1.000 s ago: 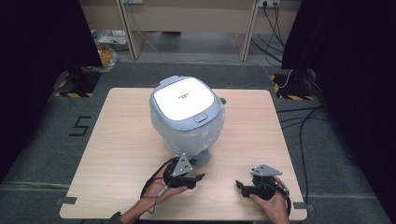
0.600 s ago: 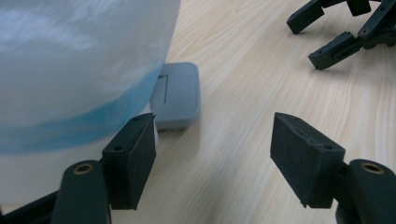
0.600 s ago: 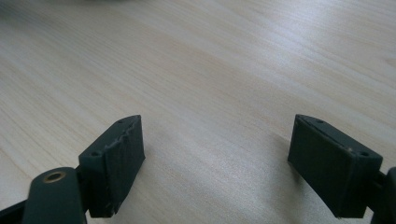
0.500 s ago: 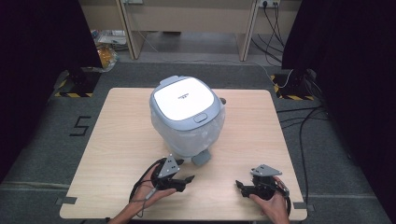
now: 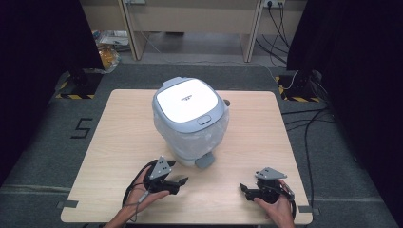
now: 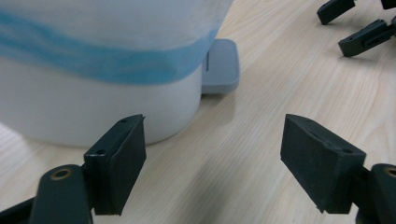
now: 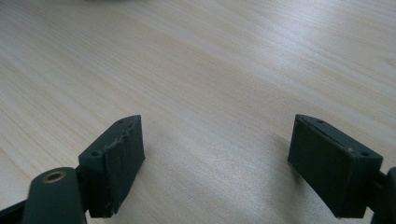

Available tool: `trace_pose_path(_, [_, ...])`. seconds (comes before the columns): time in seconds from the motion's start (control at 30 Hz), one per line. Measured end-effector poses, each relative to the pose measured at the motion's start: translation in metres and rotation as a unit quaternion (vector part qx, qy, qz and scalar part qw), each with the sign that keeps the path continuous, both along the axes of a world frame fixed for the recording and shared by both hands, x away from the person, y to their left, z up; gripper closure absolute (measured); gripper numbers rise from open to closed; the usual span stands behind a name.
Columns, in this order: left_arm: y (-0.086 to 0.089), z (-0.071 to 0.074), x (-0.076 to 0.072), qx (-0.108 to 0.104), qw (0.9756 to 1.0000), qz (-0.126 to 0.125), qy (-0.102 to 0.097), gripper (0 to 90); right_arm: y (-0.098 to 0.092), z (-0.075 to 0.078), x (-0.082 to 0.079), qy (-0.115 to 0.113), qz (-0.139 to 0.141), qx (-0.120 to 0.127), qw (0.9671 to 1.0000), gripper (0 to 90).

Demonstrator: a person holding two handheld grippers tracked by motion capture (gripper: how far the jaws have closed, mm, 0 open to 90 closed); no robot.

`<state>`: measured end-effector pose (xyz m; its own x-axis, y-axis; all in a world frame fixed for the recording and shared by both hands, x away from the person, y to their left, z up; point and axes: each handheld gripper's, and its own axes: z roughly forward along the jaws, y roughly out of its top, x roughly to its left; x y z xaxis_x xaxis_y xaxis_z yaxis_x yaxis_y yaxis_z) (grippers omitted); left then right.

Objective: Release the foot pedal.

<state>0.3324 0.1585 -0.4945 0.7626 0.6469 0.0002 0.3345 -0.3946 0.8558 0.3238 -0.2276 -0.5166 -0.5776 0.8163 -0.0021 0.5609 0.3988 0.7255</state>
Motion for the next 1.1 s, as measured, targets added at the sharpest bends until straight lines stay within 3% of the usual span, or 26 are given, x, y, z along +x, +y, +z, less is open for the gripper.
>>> trace_pose_path(0.33, [0.028,-0.018,-0.005,0.003,0.9994,0.028,0.021,21.0,0.0,0.0,0.0,0.001,0.0,-0.001,1.0,18.0])
trace_pose_path(0.67, [0.049,-0.021,-0.006,0.012,0.998,0.049,0.038,20.4,0.0,0.0,0.0,0.001,0.0,-0.001,1.0,18.0])
trace_pose_path(0.97, [0.061,-0.023,-0.01,0.029,0.9969,0.066,0.032,19.6,0.0,0.0,0.0,0.001,0.0,-0.001,1.0,17.8])
trace_pose_path(1.1, [0.061,-0.028,-0.01,0.047,0.9957,0.066,0.045,18.6,0.0,0.0,0.0,0.001,0.001,-0.002,1.0,17.8])
